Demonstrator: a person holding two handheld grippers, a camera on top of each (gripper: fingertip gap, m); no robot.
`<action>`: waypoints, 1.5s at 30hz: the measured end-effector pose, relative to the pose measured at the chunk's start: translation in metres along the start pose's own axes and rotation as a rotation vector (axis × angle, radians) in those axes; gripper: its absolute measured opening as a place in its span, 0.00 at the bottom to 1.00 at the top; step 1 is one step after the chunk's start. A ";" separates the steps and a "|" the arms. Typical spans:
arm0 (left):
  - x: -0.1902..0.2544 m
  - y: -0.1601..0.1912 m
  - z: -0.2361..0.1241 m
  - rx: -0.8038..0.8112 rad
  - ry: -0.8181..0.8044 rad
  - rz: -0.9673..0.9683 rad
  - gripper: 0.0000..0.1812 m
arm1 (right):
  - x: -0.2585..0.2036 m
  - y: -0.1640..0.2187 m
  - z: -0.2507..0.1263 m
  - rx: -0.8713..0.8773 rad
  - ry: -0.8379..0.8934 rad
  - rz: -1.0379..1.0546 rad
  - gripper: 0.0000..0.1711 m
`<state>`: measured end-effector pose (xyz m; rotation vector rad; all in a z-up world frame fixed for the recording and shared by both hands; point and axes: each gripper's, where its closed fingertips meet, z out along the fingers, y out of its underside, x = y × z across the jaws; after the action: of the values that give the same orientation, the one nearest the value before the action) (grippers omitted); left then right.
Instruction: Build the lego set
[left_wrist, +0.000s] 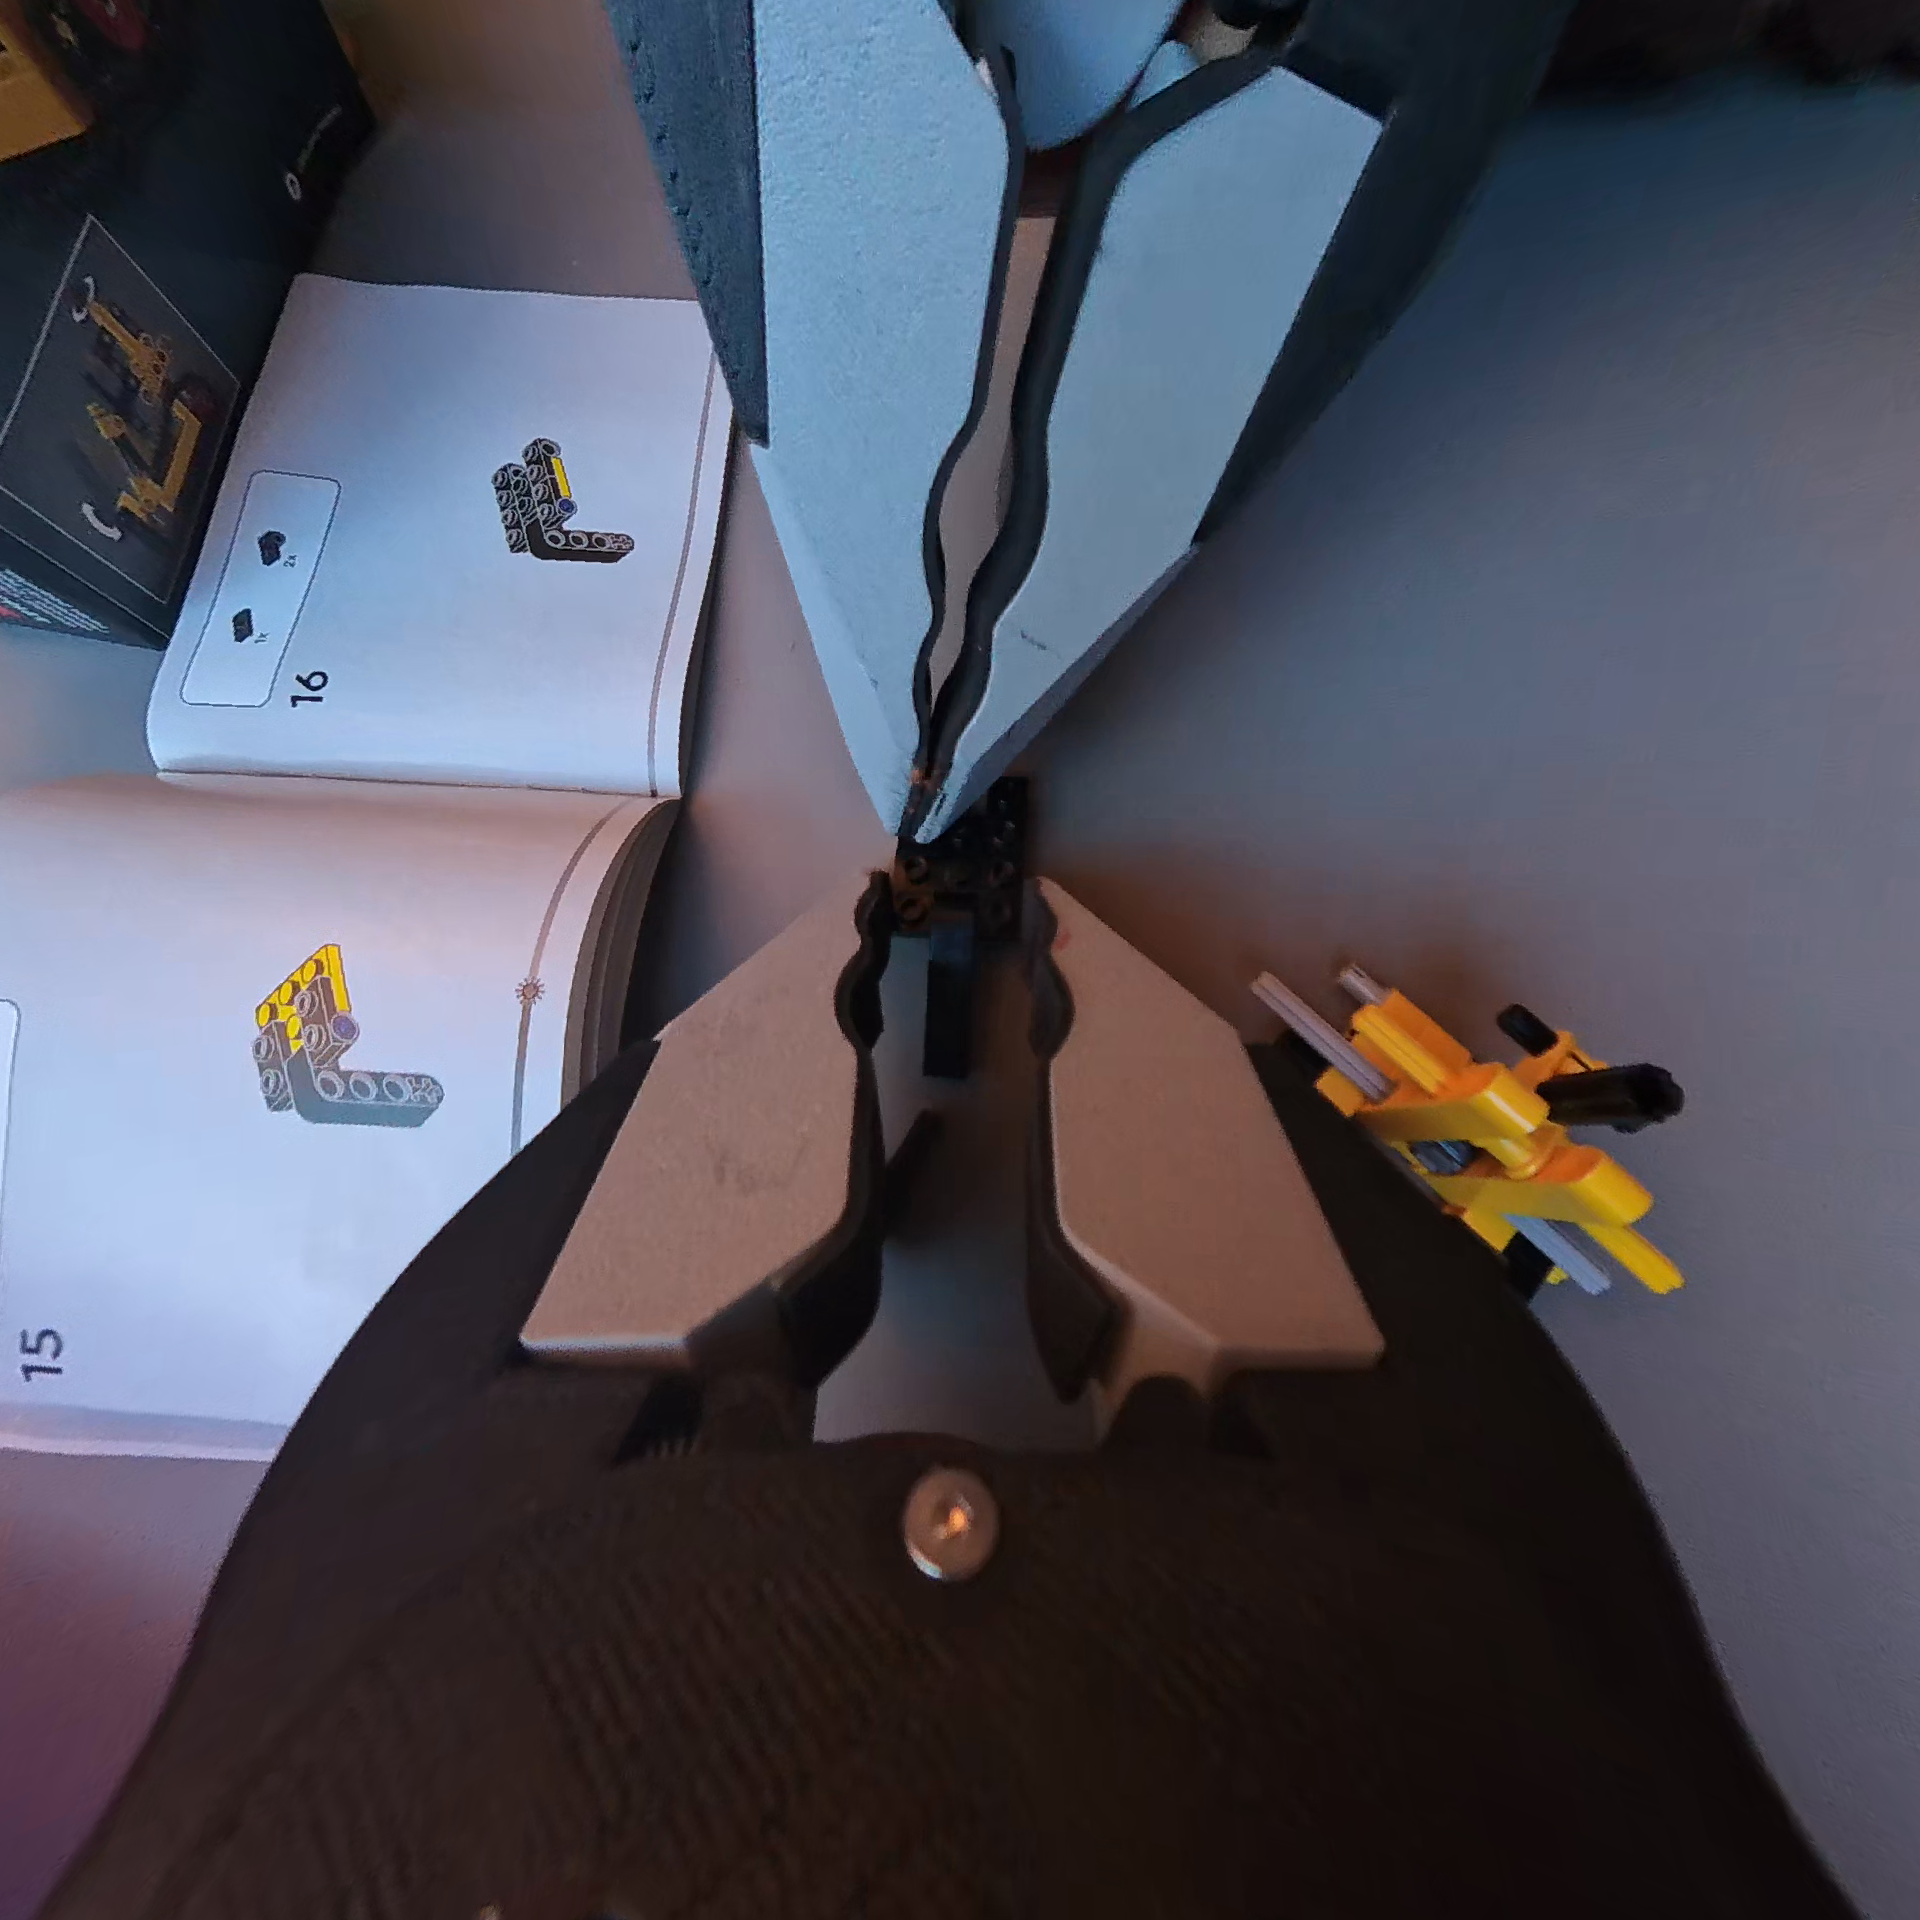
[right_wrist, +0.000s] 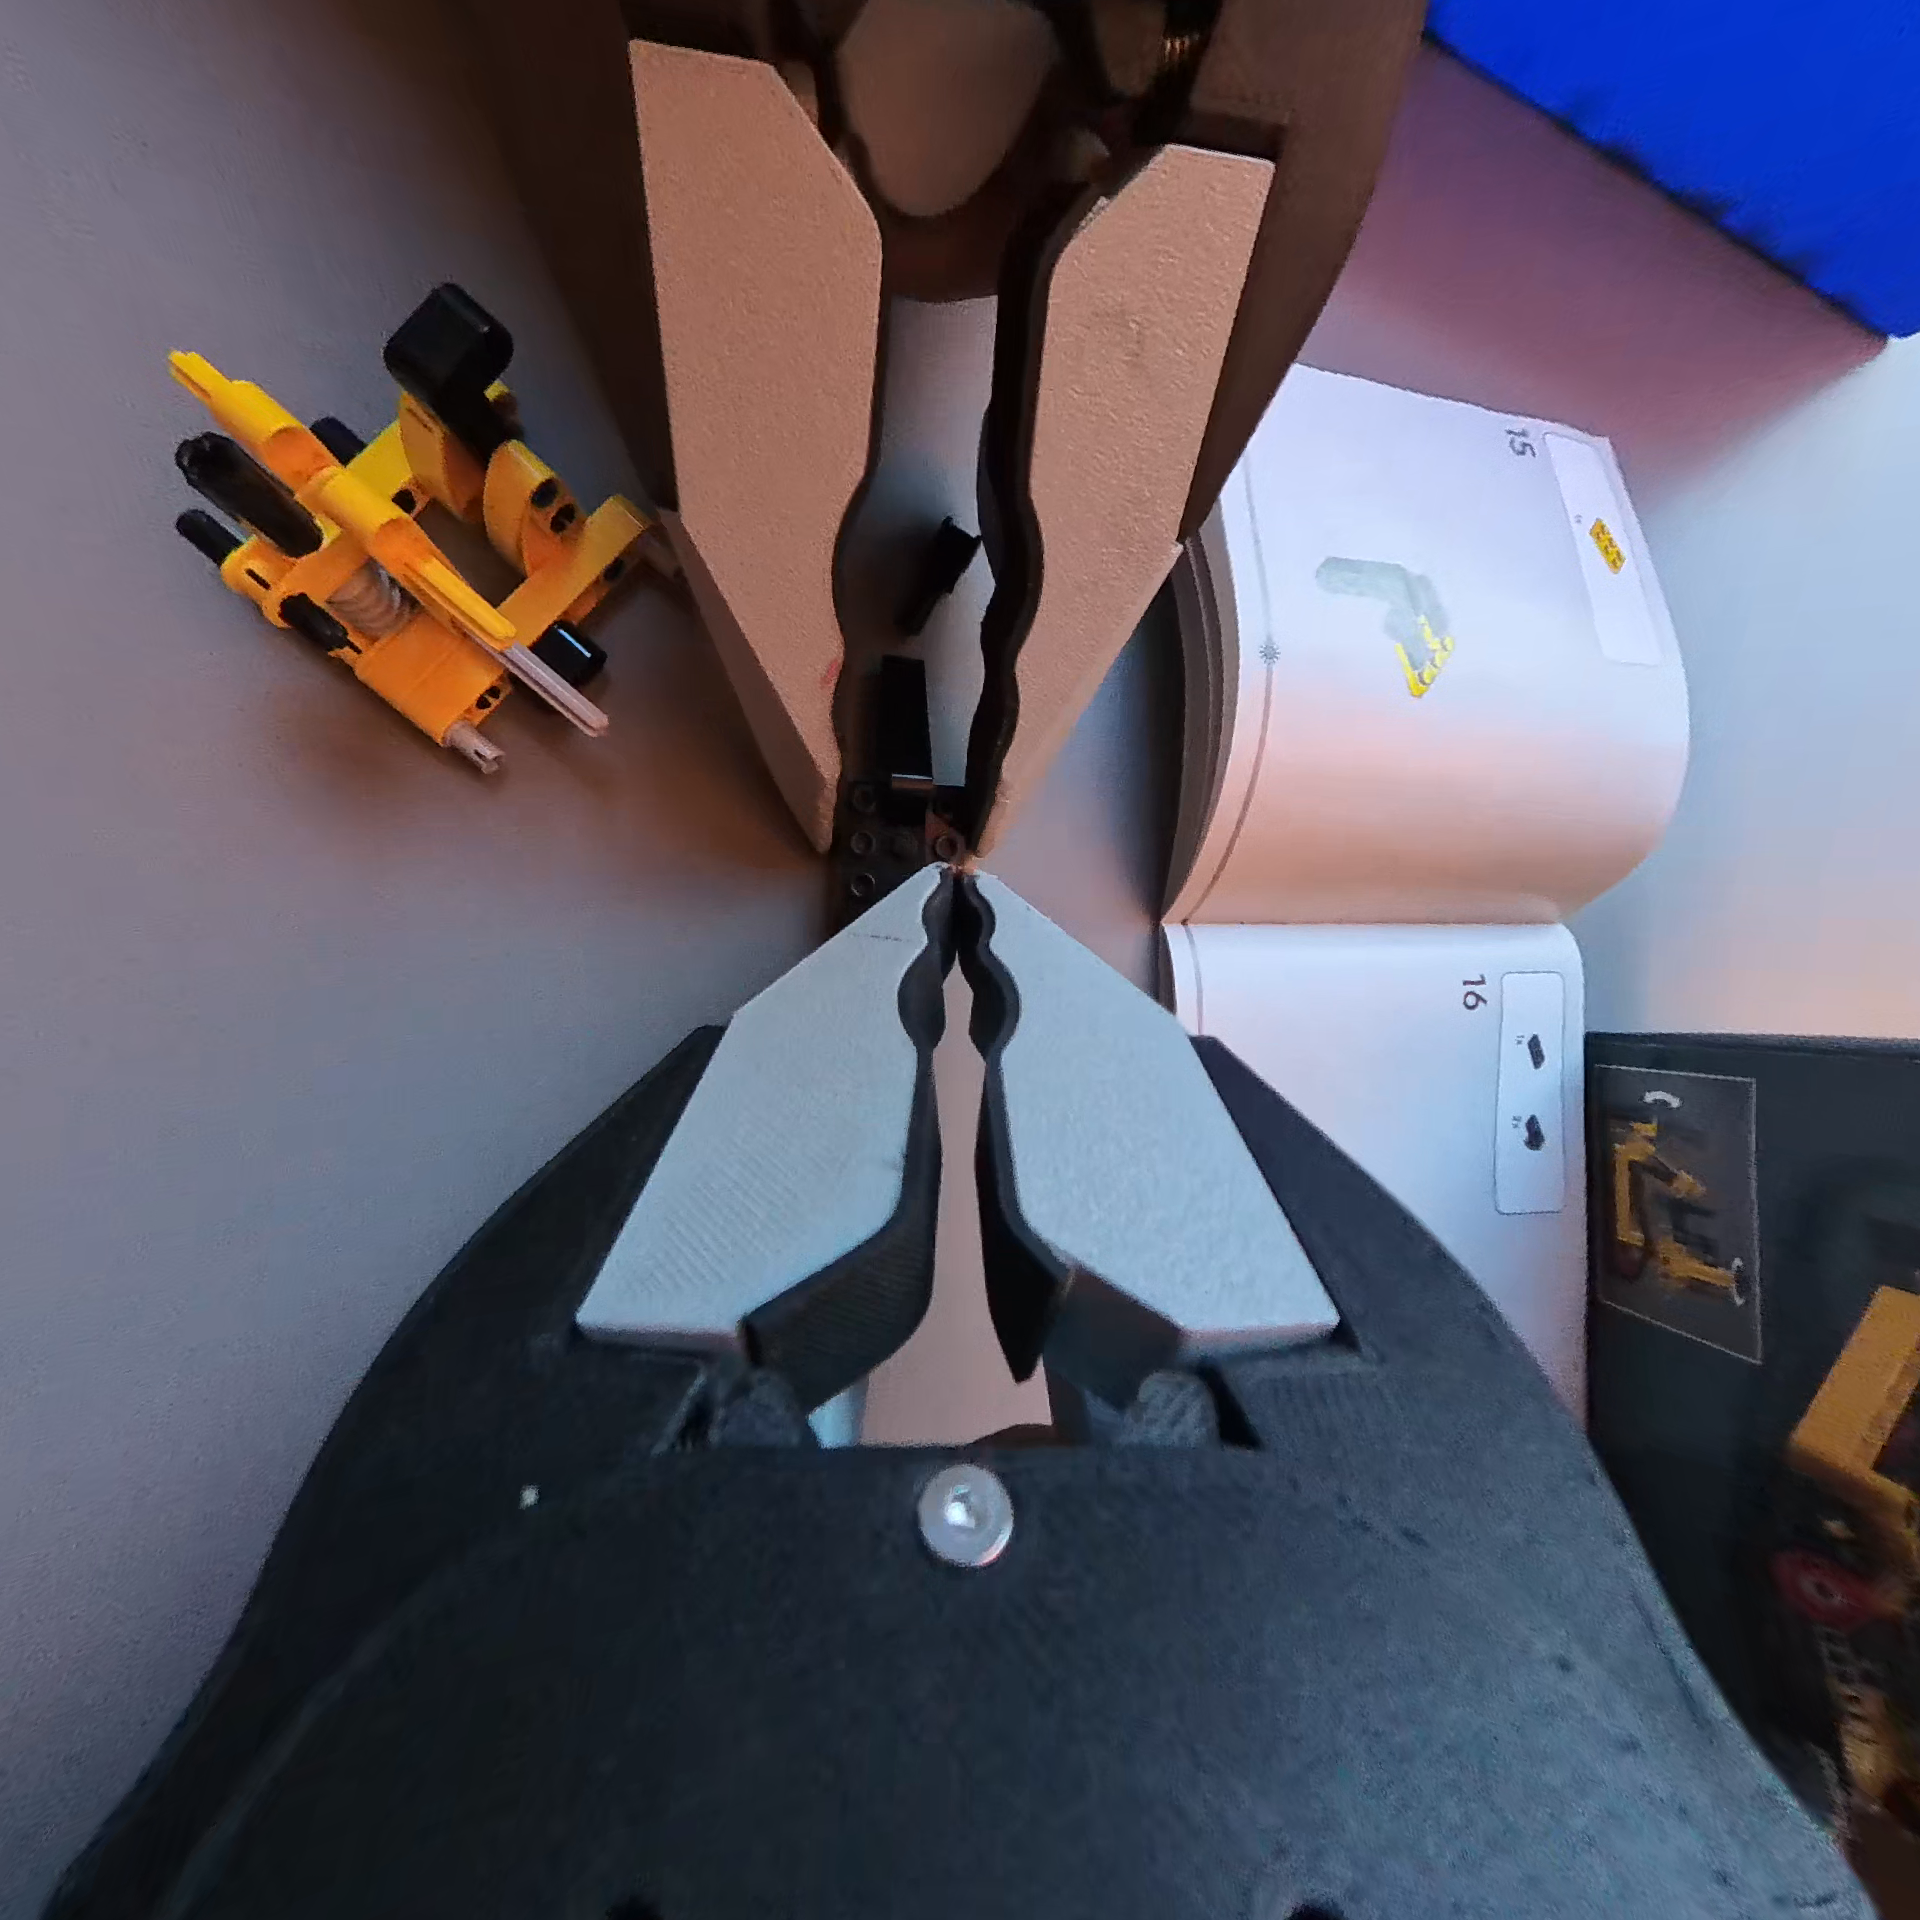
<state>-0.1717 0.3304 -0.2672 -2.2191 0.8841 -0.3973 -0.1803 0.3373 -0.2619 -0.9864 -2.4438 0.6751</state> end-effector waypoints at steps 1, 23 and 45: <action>0.000 0.000 0.000 0.000 0.001 0.001 0.12 | 0.000 0.000 0.000 0.012 -0.010 0.022 0.00; -0.003 0.003 -0.003 0.014 0.021 -0.007 0.13 | 0.019 -0.008 -0.032 0.332 -0.035 0.251 0.00; 0.029 -0.091 -0.080 0.643 0.829 -0.639 0.12 | -0.001 -0.053 -0.111 0.747 0.074 0.147 0.23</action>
<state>-0.1473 0.3172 -0.1461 -1.6369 0.2900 -1.7154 -0.1475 0.3337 -0.1435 -0.8459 -1.8072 1.4266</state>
